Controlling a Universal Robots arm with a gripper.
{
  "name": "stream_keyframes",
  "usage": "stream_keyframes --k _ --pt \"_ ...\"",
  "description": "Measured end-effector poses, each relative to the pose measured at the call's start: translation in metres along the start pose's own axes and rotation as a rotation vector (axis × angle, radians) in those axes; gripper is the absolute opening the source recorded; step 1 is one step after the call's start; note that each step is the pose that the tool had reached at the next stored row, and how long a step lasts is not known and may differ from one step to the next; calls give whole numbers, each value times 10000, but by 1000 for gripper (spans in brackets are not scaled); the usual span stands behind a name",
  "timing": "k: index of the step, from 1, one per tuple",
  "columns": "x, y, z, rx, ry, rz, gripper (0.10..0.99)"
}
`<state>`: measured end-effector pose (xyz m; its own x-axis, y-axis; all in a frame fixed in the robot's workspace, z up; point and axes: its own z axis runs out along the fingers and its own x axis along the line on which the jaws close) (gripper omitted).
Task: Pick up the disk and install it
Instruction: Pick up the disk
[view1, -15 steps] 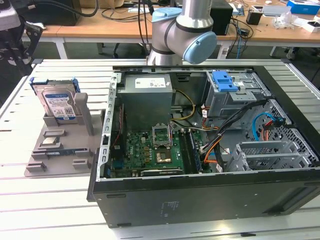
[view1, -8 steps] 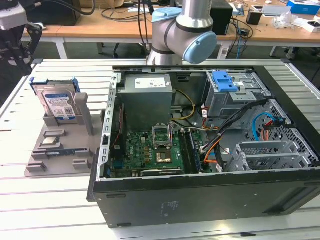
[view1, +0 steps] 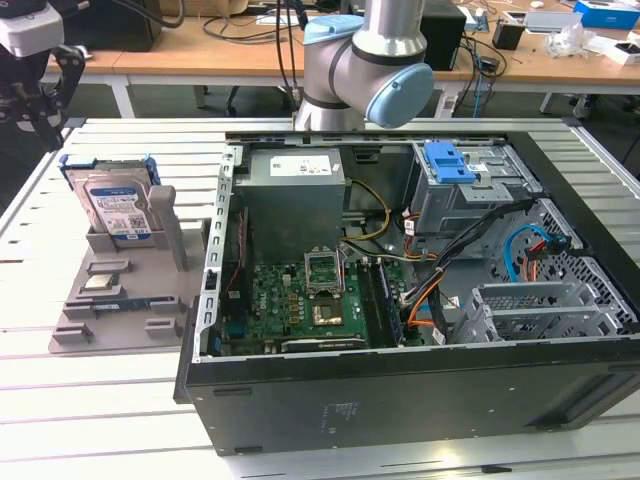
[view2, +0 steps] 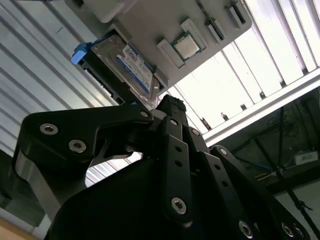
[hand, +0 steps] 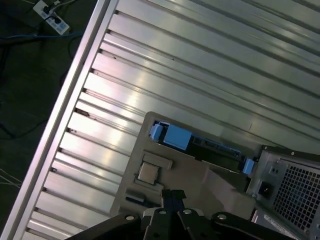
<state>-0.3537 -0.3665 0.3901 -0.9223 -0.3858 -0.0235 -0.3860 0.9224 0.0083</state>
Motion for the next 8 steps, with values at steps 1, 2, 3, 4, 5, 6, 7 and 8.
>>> stream_keyframes --k 1,2,3,4,5,6,7,8 --pt "0 0 0 -3 1 -117 102" --pt "0 0 0 -6 2 -257 102" --pt "0 0 0 -11 4 -450 102" --pt "0 0 0 -13 5 -558 102" --pt "0 0 0 -19 7 -820 102" --pt "0 0 0 -24 8 -1004 102" --pt "0 0 0 -27 10 -1163 102" --pt "0 0 0 -32 11 -1340 102"
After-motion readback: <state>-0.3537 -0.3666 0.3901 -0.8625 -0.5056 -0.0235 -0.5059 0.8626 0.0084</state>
